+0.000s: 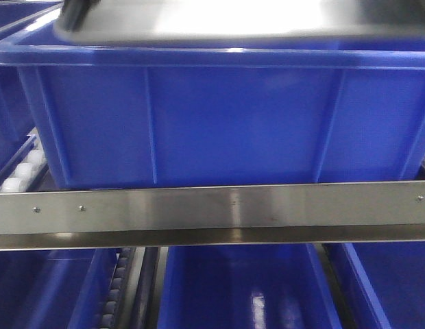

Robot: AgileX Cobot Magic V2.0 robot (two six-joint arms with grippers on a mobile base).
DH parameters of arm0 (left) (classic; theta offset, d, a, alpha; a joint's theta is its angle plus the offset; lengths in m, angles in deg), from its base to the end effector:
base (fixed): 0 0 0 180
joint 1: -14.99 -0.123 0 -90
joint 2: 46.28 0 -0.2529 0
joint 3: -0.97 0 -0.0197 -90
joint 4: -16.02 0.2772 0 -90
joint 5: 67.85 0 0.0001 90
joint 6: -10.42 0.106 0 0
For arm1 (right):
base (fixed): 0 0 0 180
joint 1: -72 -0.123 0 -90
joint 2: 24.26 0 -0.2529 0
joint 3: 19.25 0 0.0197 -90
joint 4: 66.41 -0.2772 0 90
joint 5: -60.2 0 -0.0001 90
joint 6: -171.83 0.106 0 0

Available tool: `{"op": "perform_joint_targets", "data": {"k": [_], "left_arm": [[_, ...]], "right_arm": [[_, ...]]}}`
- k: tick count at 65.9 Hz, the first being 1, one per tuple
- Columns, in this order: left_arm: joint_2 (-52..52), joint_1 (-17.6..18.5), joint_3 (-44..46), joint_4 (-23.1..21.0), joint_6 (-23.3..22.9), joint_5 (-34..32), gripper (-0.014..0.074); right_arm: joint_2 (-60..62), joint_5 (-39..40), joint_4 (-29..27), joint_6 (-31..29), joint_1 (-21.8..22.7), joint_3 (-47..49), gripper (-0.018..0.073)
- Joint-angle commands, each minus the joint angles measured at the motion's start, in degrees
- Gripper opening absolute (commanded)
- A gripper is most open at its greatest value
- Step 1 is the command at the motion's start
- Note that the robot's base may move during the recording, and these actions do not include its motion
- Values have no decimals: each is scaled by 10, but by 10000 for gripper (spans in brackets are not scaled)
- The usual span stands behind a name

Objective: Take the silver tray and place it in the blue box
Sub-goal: 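Raise the tray with both grippers over the blue crate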

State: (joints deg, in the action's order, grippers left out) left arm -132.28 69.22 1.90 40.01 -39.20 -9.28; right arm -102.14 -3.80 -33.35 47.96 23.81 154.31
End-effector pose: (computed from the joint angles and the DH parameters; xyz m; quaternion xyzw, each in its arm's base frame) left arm 0.2163 -0.2373 0.3411 0.0850 0.9267 -0.1155 0.3475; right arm 0.2220 0.1702 0.3424 0.0138 0.9235 0.0348 0.3817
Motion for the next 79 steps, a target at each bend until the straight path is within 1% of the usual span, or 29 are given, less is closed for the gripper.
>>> {"op": "perform_joint_targets", "data": {"k": [1,6,11,18,20,25,31,38,42,49,54,70,79], "left_arm": [[-9,-26,62,-57,82,-92,-104],[-31,-58,93,-101,132,-116,-104],[-53,-87,119,-139,172,-135,-104],[-85,-119,140,-178,215,-162,-104],[-93,-126,145,-182,223,-170,-104],[-112,-143,151,-183,231,-196,-104],[-137,-167,152,-183,237,-256,-104],[-161,-190,152,-183,237,-308,-104],[-177,-202,152,-182,237,-334,-104],[-198,-215,152,-181,237,-371,-104],[-212,-221,152,-181,237,-384,-104],[-221,-221,152,-181,237,-391,-104],[-221,-221,152,-156,237,-394,-104]], "right_arm": [[-9,111,-10,-41,19,50,58],[-32,140,-26,-64,44,74,58],[-60,174,-37,-84,72,96,58],[-97,234,-48,-114,104,126,58],[-108,255,-48,-118,113,132,58],[-136,303,-48,-118,136,149,58],[-173,350,-48,-118,165,166,58],[-205,408,-47,-118,194,169,58],[-220,424,-47,-118,205,169,58],[-240,427,-47,-118,214,169,58],[-252,427,-46,-118,215,169,58],[-268,430,-46,-118,215,169,58],[-268,430,-42,-118,215,169,58]]}}
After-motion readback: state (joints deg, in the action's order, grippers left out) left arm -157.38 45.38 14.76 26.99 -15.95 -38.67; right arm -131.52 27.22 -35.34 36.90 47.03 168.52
